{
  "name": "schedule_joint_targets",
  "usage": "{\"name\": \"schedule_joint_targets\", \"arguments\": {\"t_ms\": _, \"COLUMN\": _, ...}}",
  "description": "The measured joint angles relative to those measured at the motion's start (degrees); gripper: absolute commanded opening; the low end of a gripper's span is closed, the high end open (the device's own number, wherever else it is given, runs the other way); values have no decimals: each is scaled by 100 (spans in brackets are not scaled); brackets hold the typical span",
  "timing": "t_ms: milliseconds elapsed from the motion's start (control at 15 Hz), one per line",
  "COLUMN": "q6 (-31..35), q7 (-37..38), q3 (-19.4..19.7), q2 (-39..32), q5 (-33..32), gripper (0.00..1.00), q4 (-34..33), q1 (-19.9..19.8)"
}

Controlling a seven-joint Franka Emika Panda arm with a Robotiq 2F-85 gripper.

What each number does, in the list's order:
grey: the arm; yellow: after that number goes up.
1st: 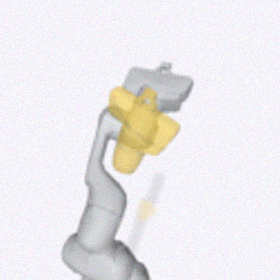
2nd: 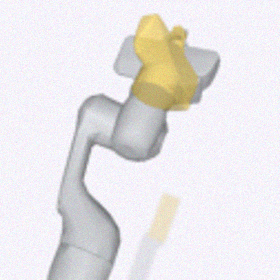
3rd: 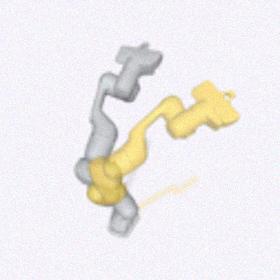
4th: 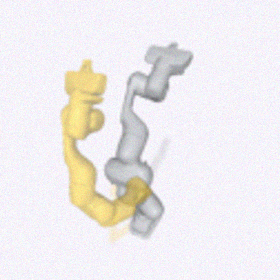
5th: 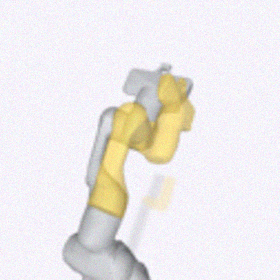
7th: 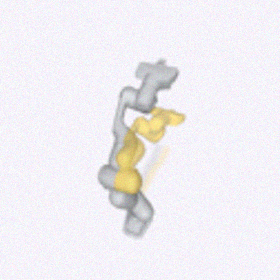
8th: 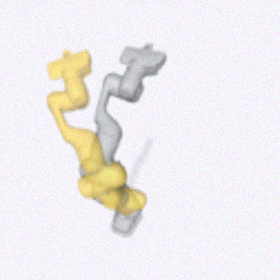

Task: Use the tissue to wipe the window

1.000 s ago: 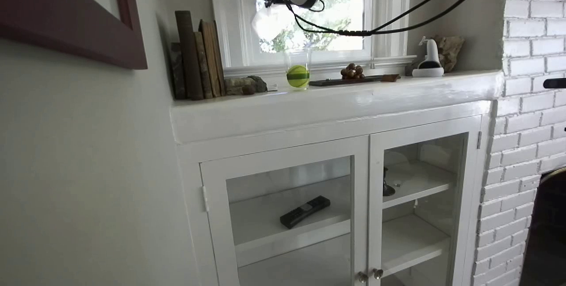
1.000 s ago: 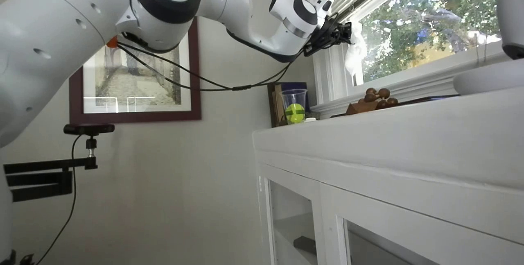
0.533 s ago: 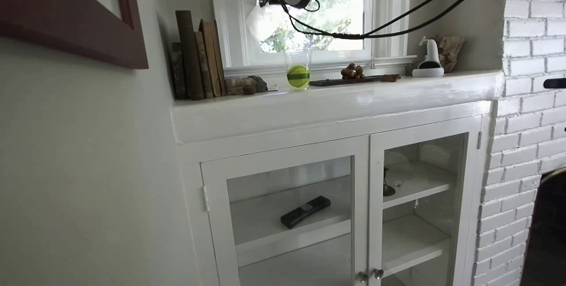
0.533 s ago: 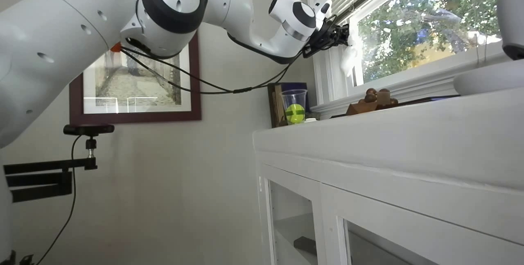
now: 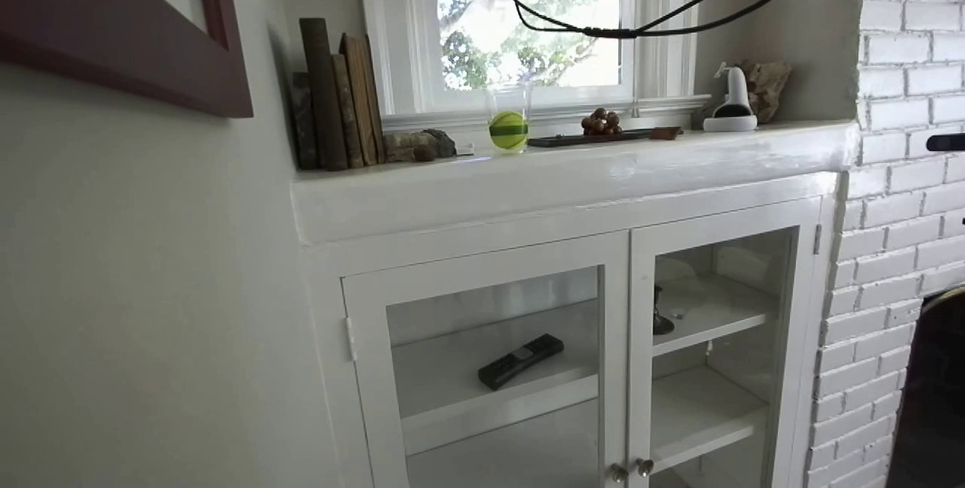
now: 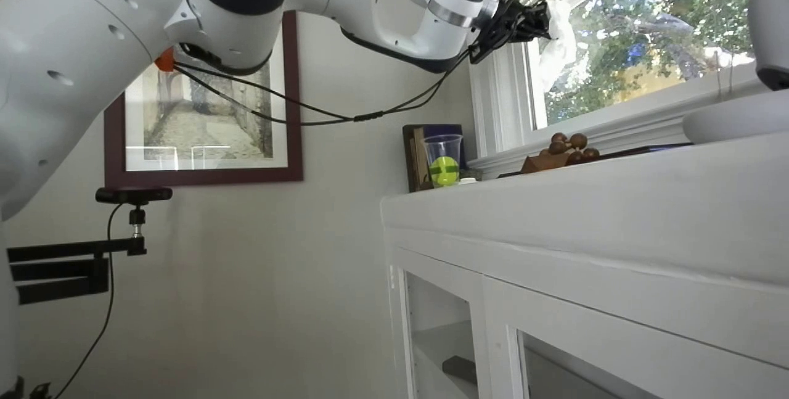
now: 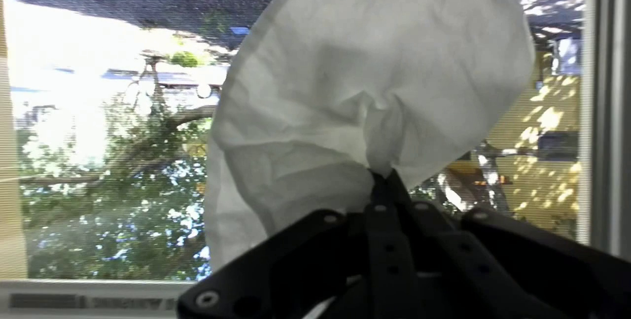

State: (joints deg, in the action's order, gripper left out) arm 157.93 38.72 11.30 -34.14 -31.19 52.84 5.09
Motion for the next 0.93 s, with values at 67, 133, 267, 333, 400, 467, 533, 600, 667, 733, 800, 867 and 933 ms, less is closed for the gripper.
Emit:
{"name": "schedule_joint_targets", "arguments": {"t_ms": 67, "q6": -54, "q7": 169, "q3": 191, "q2": 91, "q5": -43, "gripper": 0, "q4": 112, "q1": 16}}
{"name": "schedule_joint_targets", "arguments": {"t_ms": 133, "q6": -85, "q7": 347, "q3": 384, "q2": 177, "q5": -105, "gripper": 0, "q4": 235, "q1": 29}}
{"name": "schedule_joint_targets", "arguments": {"t_ms": 267, "q6": -106, "q7": 693, "q3": 737, "q2": 310, "q5": -234, "gripper": 0, "q4": 496, "q1": 50}}
{"name": "schedule_joint_targets", "arguments": {"t_ms": 333, "q6": -107, "q7": 829, "q3": 879, "q2": 360, "q5": -277, "gripper": 0, "q4": 637, "q1": 56}}
{"name": "schedule_joint_targets", "arguments": {"t_ms": 400, "q6": -107, "q7": 935, "q3": 991, "q2": 396, "q5": -307, "gripper": 0, "q4": 766, "q1": 59}}
{"name": "schedule_joint_targets", "arguments": {"t_ms": 467, "q6": -107, "q7": 1001, "q3": 1064, "q2": 419, "q5": -310, "gripper": 0, "q4": 889, "q1": 62}}
{"name": "schedule_joint_targets", "arguments": {"t_ms": 533, "q6": -92, "q7": 1043, "q3": 1092, "q2": 425, "q5": -310, "gripper": 0, "q4": 984, "q1": 62}}
{"name": "schedule_joint_targets", "arguments": {"t_ms": 600, "q6": -66, "q7": 1059, "q3": 1094, "q2": 427, "q5": -310, "gripper": 0, "q4": 1027, "q1": 63}}
{"name": "schedule_joint_targets", "arguments": {"t_ms": 667, "q6": -64, "q7": 1060, "q3": 1089, "q2": 427, "q5": -309, "gripper": 0, "q4": 1045, "q1": 69}}
{"name": "schedule_joint_targets", "arguments": {"t_ms": 733, "q6": -64, "q7": 1060, "q3": 1080, "q2": 427, "q5": -308, "gripper": 0, "q4": 1051, "q1": 71}}
{"name": "schedule_joint_targets", "arguments": {"t_ms": 800, "q6": -64, "q7": 1059, "q3": 1058, "q2": 426, "q5": -302, "gripper": 0, "q4": 1051, "q1": 64}}
{"name": "schedule_joint_targets", "arguments": {"t_ms": 867, "q6": -63, "q7": 1051, "q3": 1021, "q2": 425, "q5": -284, "gripper": 0, "q4": 1051, "q1": 48}}
{"name": "schedule_joint_targets", "arguments": {"t_ms": 933, "q6": -61, "q7": 1029, "q3": 970, "q2": 426, "q5": -266, "gripper": 0, "q4": 1051, "q1": 23}}
